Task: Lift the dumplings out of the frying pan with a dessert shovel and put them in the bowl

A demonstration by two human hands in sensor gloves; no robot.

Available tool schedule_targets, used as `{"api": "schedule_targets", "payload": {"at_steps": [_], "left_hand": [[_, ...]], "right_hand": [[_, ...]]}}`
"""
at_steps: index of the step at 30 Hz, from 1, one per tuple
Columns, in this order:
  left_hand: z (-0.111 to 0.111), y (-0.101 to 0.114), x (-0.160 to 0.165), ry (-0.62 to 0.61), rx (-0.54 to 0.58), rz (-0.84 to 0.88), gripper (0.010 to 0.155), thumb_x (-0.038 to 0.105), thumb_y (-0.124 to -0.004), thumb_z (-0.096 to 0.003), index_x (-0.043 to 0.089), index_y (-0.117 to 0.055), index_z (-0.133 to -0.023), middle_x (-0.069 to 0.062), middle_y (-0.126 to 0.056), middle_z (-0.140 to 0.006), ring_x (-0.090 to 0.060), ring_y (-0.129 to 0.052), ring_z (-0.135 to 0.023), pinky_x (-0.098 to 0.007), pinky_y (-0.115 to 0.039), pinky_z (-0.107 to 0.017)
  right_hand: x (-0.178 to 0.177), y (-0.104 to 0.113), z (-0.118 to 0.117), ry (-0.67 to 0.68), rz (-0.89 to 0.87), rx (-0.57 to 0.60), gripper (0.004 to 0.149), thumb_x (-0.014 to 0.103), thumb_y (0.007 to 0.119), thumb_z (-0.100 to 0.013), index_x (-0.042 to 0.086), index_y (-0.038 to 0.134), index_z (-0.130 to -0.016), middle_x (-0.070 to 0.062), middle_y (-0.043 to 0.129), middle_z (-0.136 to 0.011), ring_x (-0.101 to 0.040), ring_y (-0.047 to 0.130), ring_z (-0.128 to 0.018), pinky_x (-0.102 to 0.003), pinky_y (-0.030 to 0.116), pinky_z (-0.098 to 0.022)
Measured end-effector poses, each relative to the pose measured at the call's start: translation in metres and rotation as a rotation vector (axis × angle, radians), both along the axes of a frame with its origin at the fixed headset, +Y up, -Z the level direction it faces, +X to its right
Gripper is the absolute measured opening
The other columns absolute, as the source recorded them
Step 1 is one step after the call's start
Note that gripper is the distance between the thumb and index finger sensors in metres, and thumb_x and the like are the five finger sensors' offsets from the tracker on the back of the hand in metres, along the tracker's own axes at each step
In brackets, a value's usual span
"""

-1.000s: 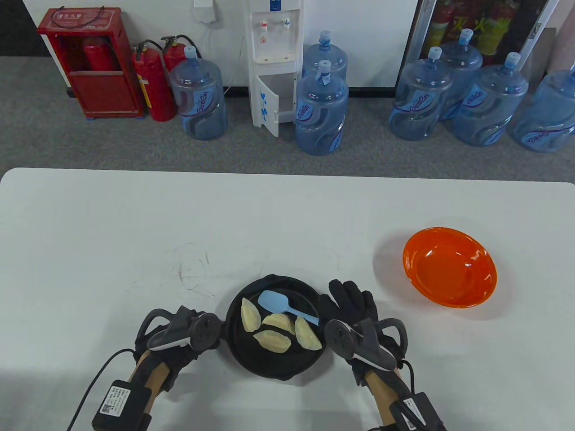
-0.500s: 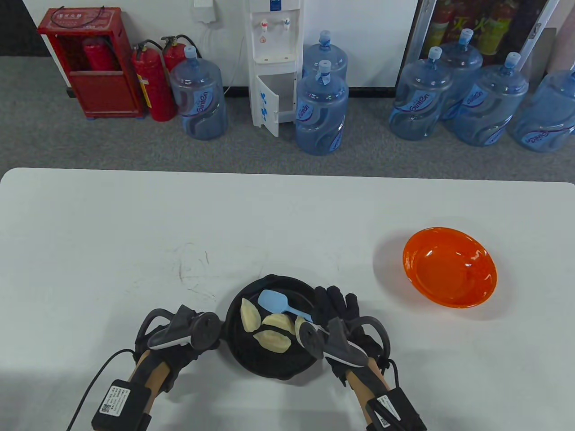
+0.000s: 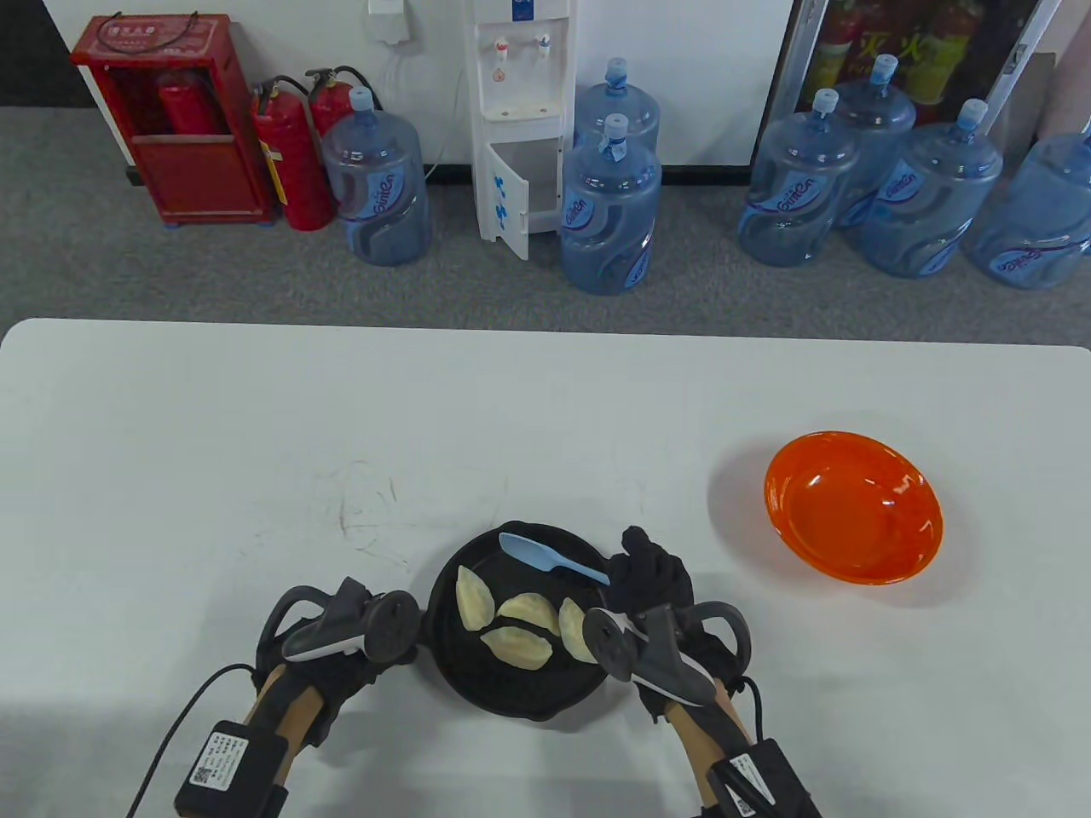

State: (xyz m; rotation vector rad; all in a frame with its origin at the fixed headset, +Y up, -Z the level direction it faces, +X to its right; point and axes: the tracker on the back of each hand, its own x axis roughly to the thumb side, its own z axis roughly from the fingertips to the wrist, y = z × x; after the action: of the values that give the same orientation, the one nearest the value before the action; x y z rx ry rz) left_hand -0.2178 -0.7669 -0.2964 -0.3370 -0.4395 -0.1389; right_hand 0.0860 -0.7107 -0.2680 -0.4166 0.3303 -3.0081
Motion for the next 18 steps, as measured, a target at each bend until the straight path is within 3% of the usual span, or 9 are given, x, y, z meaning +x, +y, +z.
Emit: {"api": "schedule_targets", "payload": {"at_steps": [5, 11, 18], "left_hand": [[0.000, 0.000, 0.000, -0.003, 0.000, 0.001, 0.051, 0.050, -0.070, -0.0480, 0.027, -0.067, -0.093, 0.005, -0.083, -0.078, -0.015, -0.092, -0.064, -0.049, -0.072, -0.072], [0.000, 0.000, 0.000, -0.002, -0.002, 0.002, 0.051, 0.050, -0.070, -0.0481, 0.027, -0.067, -0.093, 0.005, -0.083, -0.078, -0.015, -0.092, -0.064, -0.049, -0.072, -0.072], [0.000, 0.000, 0.000, -0.002, -0.004, -0.001, 0.051, 0.050, -0.070, -0.0481, 0.027, -0.067, -0.094, 0.005, -0.083, -0.078, -0.015, -0.092, -0.064, -0.049, -0.072, -0.072]], "right_hand": [[0.007, 0.017, 0.015, 0.066, -0.021, 0.066, 0.047, 0.029, 0.066, -0.062, 0.014, 0.063, -0.106, -0.020, 0.064, -0.113, -0.014, 0.092, -0.074, -0.045, 0.081, -0.067], [0.017, 0.023, 0.020, 0.094, -0.092, 0.082, 0.047, 0.031, 0.067, -0.062, 0.021, 0.068, -0.108, -0.013, 0.077, -0.101, -0.013, 0.093, -0.068, -0.045, 0.083, -0.063], [0.021, 0.020, 0.026, 0.159, -0.063, 0.121, 0.042, 0.039, 0.075, -0.060, 0.030, 0.078, -0.101, -0.002, 0.084, -0.093, -0.011, 0.094, -0.060, -0.044, 0.082, -0.062]]}}
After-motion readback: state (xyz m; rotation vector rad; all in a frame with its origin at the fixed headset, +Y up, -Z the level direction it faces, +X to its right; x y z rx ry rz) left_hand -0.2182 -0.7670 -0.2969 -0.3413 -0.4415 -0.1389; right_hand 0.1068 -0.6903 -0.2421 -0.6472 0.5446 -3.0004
